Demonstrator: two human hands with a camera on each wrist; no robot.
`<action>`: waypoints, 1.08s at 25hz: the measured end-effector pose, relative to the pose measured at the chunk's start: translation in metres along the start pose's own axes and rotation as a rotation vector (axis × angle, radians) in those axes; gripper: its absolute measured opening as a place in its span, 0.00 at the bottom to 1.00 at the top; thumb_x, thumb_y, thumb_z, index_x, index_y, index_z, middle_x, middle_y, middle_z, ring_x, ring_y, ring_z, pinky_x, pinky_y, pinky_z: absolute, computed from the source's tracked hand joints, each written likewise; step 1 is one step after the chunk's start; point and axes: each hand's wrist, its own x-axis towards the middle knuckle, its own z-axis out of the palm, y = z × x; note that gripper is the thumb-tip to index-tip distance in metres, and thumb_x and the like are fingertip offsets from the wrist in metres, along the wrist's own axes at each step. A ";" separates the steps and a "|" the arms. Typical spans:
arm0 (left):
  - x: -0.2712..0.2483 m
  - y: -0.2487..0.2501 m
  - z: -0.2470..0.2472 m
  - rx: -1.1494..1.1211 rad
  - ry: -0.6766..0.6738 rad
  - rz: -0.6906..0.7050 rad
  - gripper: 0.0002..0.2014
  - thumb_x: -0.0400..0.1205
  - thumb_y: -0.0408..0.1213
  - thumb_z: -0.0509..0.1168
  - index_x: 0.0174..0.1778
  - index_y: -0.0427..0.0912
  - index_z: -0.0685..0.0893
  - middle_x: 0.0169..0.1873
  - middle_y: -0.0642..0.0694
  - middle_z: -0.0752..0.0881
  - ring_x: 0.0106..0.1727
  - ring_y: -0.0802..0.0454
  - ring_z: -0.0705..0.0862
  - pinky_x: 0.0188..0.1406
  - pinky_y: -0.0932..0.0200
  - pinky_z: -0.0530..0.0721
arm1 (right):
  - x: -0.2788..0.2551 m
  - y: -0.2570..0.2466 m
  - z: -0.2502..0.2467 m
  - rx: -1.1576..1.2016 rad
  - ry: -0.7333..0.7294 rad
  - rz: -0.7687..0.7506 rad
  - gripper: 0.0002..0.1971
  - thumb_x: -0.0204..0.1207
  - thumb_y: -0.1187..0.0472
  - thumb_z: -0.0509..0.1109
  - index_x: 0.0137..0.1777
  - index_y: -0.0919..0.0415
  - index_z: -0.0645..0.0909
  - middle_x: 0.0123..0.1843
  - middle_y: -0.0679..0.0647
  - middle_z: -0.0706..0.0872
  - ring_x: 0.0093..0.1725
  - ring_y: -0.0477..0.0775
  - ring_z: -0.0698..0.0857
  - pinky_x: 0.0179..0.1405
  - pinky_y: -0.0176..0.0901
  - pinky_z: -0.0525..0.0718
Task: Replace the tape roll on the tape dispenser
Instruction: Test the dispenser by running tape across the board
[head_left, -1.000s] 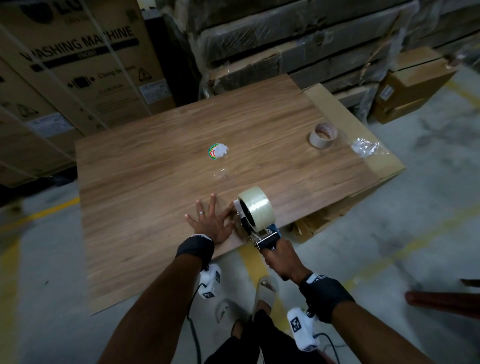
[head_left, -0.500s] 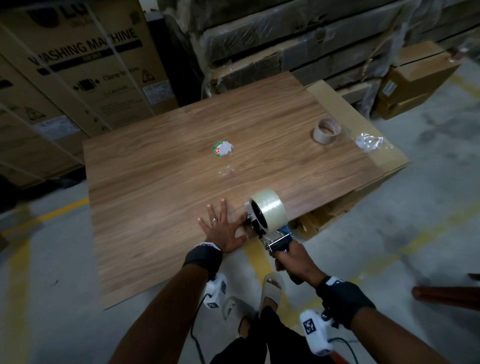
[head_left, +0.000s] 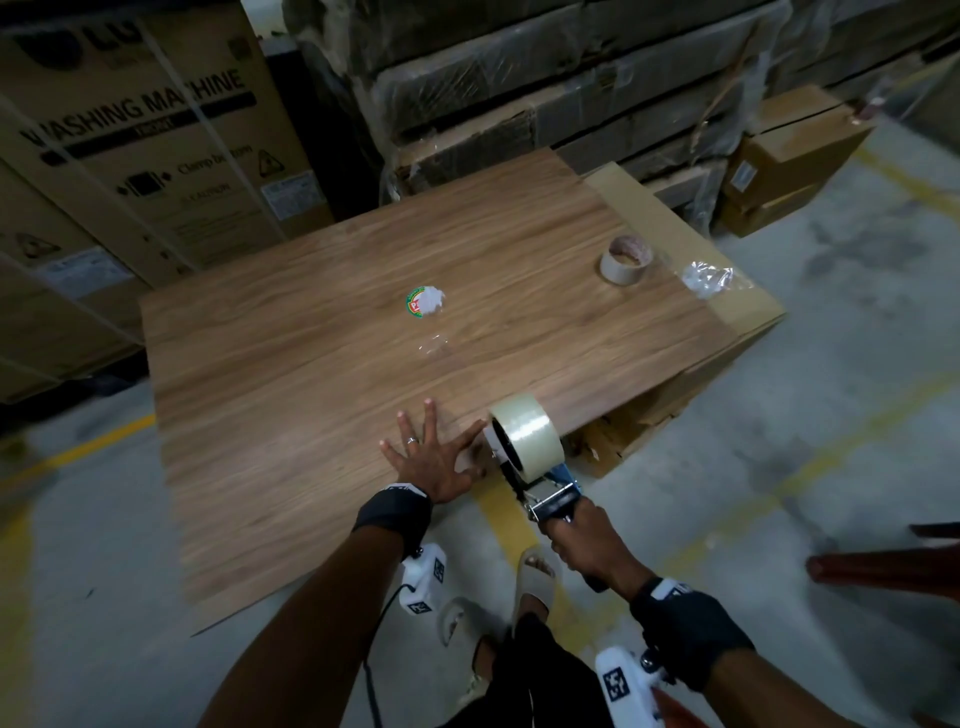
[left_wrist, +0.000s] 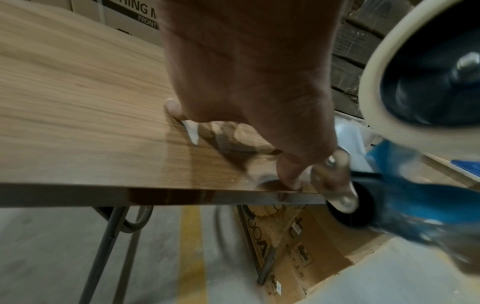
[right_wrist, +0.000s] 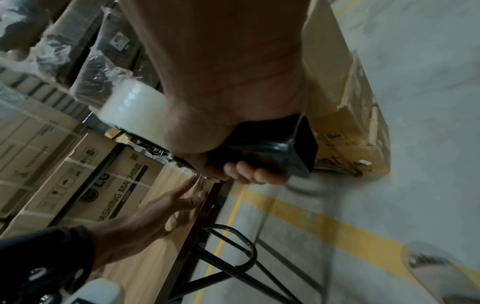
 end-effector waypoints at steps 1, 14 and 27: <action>0.000 0.000 0.000 0.003 -0.001 0.000 0.39 0.76 0.69 0.61 0.79 0.83 0.45 0.85 0.46 0.25 0.82 0.22 0.27 0.72 0.10 0.43 | -0.007 0.002 -0.001 0.000 -0.004 0.012 0.14 0.75 0.67 0.72 0.29 0.56 0.78 0.26 0.51 0.82 0.19 0.39 0.78 0.19 0.30 0.76; -0.002 -0.001 0.003 -0.004 0.006 -0.008 0.36 0.77 0.69 0.57 0.78 0.83 0.46 0.86 0.47 0.27 0.83 0.23 0.29 0.73 0.10 0.42 | -0.017 0.012 0.005 -0.058 0.001 0.042 0.12 0.72 0.62 0.72 0.29 0.54 0.78 0.24 0.49 0.82 0.20 0.43 0.78 0.29 0.41 0.76; -0.005 0.004 -0.004 0.025 -0.014 -0.026 0.39 0.77 0.68 0.61 0.80 0.80 0.47 0.86 0.45 0.28 0.84 0.24 0.32 0.74 0.12 0.46 | -0.018 0.008 0.017 -0.208 0.065 0.073 0.17 0.58 0.44 0.63 0.35 0.59 0.79 0.37 0.59 0.89 0.42 0.65 0.90 0.40 0.49 0.84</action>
